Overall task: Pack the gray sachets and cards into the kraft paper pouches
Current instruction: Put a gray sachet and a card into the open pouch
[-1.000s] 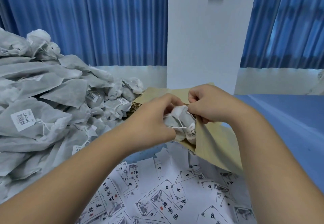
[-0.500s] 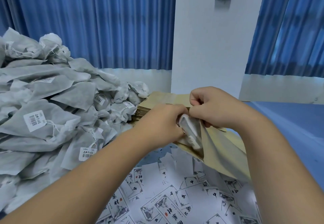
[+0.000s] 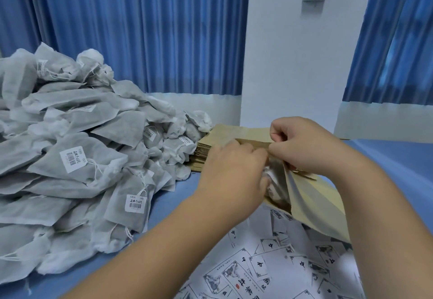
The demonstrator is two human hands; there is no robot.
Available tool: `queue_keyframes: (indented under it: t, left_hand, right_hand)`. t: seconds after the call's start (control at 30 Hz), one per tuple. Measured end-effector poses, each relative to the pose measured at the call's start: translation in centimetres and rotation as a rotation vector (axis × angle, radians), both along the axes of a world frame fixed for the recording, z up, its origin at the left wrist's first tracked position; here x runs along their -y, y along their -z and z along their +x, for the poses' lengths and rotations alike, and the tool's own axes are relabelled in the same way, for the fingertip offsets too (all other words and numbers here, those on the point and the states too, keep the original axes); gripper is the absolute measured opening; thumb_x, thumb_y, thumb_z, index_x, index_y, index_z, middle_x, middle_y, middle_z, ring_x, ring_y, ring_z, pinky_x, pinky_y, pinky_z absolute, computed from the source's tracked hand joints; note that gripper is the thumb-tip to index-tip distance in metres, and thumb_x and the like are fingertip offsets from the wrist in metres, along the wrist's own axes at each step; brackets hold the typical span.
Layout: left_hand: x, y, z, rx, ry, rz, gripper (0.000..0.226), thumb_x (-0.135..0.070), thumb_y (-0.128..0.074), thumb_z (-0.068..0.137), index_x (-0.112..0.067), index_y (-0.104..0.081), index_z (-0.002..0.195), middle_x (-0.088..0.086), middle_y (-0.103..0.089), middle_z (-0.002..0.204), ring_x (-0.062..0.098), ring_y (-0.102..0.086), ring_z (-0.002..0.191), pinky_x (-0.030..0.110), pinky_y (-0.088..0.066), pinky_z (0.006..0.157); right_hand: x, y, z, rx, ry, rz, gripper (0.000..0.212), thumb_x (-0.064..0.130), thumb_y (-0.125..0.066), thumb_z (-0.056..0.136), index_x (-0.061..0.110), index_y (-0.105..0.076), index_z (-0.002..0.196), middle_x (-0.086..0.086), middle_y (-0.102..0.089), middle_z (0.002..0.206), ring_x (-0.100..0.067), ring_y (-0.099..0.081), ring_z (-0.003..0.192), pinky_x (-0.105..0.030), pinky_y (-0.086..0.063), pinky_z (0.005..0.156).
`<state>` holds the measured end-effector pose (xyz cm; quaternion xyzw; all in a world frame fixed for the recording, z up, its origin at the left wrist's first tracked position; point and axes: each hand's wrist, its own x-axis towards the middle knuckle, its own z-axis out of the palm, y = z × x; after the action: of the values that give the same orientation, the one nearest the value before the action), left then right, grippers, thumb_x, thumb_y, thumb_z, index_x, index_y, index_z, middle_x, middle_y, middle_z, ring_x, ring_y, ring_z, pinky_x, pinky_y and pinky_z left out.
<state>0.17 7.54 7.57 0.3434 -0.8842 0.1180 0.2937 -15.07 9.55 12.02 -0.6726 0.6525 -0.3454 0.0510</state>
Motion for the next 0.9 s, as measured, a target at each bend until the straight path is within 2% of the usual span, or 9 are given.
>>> queue_keyframes:
  t: [0.13, 0.2, 0.27, 0.37, 0.47, 0.57, 0.63, 0.8, 0.9]
  left_hand:
    - [0.5, -0.2, -0.1, -0.022, 0.147, 0.298, 0.008, -0.02, -0.053, 0.091, -0.018, -0.057, 0.085, 0.003, -0.063, 0.088, 0.025, -0.058, 0.089, 0.032, -0.045, 0.071]
    - [0.4, 0.0, 0.6, -0.031, 0.217, 0.368, 0.01, -0.018, -0.051, 0.092, -0.015, -0.061, 0.095, 0.004, -0.066, 0.09, 0.022, -0.057, 0.087, 0.03, -0.043, 0.069]
    - [0.3, 0.1, 1.8, -0.062, 0.238, 0.381, 0.025, -0.019, -0.051, 0.093, -0.021, -0.063, 0.115, 0.0, -0.068, 0.104, 0.018, -0.059, 0.097, 0.031, -0.048, 0.079]
    - [0.6, -0.5, 4.9, -0.05, 0.046, 0.165, 0.031, -0.024, -0.049, 0.092, -0.026, -0.062, 0.119, -0.005, -0.063, 0.112, 0.017, -0.056, 0.106, 0.037, -0.047, 0.088]
    - [1.6, -1.5, 8.8, 0.165, -0.403, -0.066, 0.035, -0.024, -0.05, 0.087, -0.028, -0.054, 0.122, -0.003, -0.051, 0.12, 0.022, -0.047, 0.113, 0.04, -0.037, 0.092]
    - [2.4, -2.1, 12.6, 0.322, -0.767, 0.058, 0.041, -0.03, -0.052, 0.086, -0.026, -0.043, 0.127, 0.003, -0.042, 0.123, 0.027, -0.043, 0.116, 0.046, -0.035, 0.091]
    - [3.2, -2.2, 14.9, 0.367, -0.893, 0.156, 0.047, -0.038, -0.053, 0.087, -0.026, -0.038, 0.13, 0.004, -0.04, 0.126, 0.028, -0.042, 0.118, 0.049, -0.036, 0.091]
    - [5.1, -1.2, 18.8, 0.355, -0.833, 0.236, 0.058, -0.045, -0.057, 0.082, -0.029, -0.036, 0.135, 0.004, -0.039, 0.128, 0.029, -0.045, 0.118, 0.043, -0.041, 0.088]
    - [6.1, -1.1, 19.8, 0.224, -0.703, 0.27, 0.069, -0.055, -0.064, 0.077, -0.031, -0.042, 0.137, 0.004, -0.044, 0.13, 0.028, -0.047, 0.117, 0.036, -0.046, 0.092]
  right_hand:
    - [0.1, 0.2, 0.3, -0.057, -0.017, 0.011, 0.025, 0.004, -0.054, 0.074, 0.015, -0.036, 0.06, 0.008, -0.036, 0.05, -0.008, -0.034, 0.041, -0.02, -0.03, 0.041]
    - [0.2, 0.3, 0.4, -0.069, -0.01, 0.016, 0.025, 0.003, -0.055, 0.074, 0.015, -0.037, 0.061, 0.005, -0.038, 0.053, -0.015, -0.037, 0.047, -0.025, -0.033, 0.047]
    - [0.2, 0.4, 0.5, -0.049, -0.015, 0.026, 0.026, 0.003, -0.055, 0.074, 0.015, -0.037, 0.061, 0.004, -0.039, 0.054, -0.014, -0.042, 0.045, -0.026, -0.035, 0.047]
    - [0.4, 0.6, 0.9, -0.036, -0.033, 0.059, 0.026, 0.002, -0.054, 0.076, 0.015, -0.037, 0.06, 0.004, -0.04, 0.053, -0.008, -0.043, 0.041, -0.027, -0.037, 0.046]
    - [0.6, 1.0, 1.5, -0.07, -0.043, 0.08, 0.025, 0.003, -0.053, 0.074, 0.016, -0.037, 0.059, 0.002, -0.042, 0.056, -0.015, -0.044, 0.048, -0.031, -0.039, 0.05]
    - [0.7, 1.3, 2.2, -0.09, -0.048, 0.102, 0.024, 0.003, -0.052, 0.073, 0.015, -0.037, 0.059, 0.002, -0.042, 0.059, -0.016, -0.042, 0.051, -0.03, -0.038, 0.05]
    - [0.7, 1.3, 2.6, -0.108, -0.046, 0.115, 0.024, 0.004, -0.052, 0.073, 0.015, -0.037, 0.059, 0.003, -0.042, 0.061, -0.016, -0.041, 0.052, -0.029, -0.038, 0.05]
    - [0.7, 1.4, 3.0, -0.138, -0.047, 0.146, 0.023, 0.004, -0.052, 0.073, 0.015, -0.037, 0.06, 0.001, -0.043, 0.063, -0.016, -0.04, 0.054, -0.029, -0.036, 0.05]
    - [0.7, 1.5, 3.2, -0.137, -0.054, 0.154, 0.023, 0.004, -0.051, 0.073, 0.016, -0.037, 0.06, 0.002, -0.042, 0.061, -0.017, -0.039, 0.053, -0.03, -0.037, 0.05]
